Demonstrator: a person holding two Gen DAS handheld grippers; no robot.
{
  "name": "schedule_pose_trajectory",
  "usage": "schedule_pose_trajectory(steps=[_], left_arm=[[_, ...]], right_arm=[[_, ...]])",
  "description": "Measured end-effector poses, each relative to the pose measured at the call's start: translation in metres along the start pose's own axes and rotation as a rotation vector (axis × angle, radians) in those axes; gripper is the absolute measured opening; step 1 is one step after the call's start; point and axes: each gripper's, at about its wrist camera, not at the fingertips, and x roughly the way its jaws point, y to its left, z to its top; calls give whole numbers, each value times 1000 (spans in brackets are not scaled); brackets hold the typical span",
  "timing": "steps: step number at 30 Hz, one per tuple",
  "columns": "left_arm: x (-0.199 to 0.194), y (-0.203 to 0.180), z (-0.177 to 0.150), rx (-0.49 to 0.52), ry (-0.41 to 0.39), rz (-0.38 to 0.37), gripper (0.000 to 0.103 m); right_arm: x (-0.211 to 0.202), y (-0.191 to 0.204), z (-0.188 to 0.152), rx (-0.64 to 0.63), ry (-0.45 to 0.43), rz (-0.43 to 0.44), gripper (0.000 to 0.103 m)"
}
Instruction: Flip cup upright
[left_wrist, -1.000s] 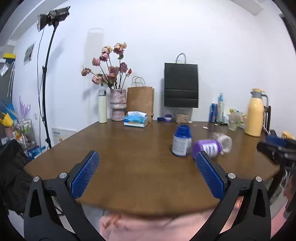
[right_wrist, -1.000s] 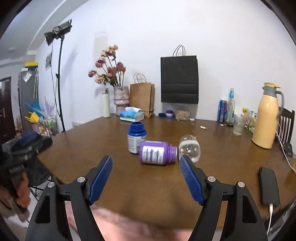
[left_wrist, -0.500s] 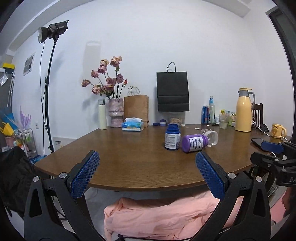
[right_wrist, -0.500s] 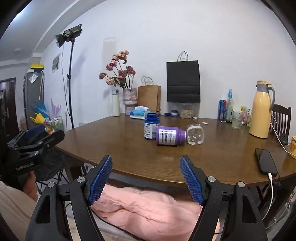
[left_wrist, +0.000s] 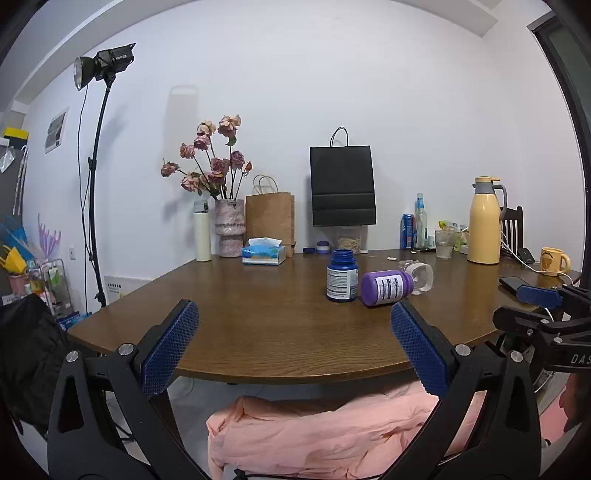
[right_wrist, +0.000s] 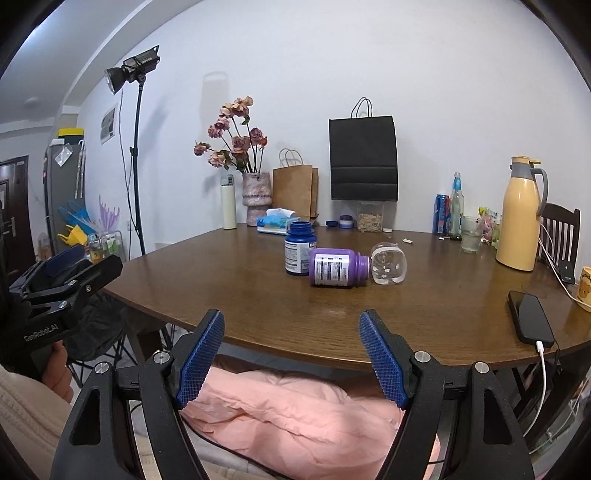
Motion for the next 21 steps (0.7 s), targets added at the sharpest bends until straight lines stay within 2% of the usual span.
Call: schedule_pose_trajectory(steps=[21], left_arm=[[1,0,2,0,2,-3,103]], right_arm=[[2,1,0,8,12,-13,80]])
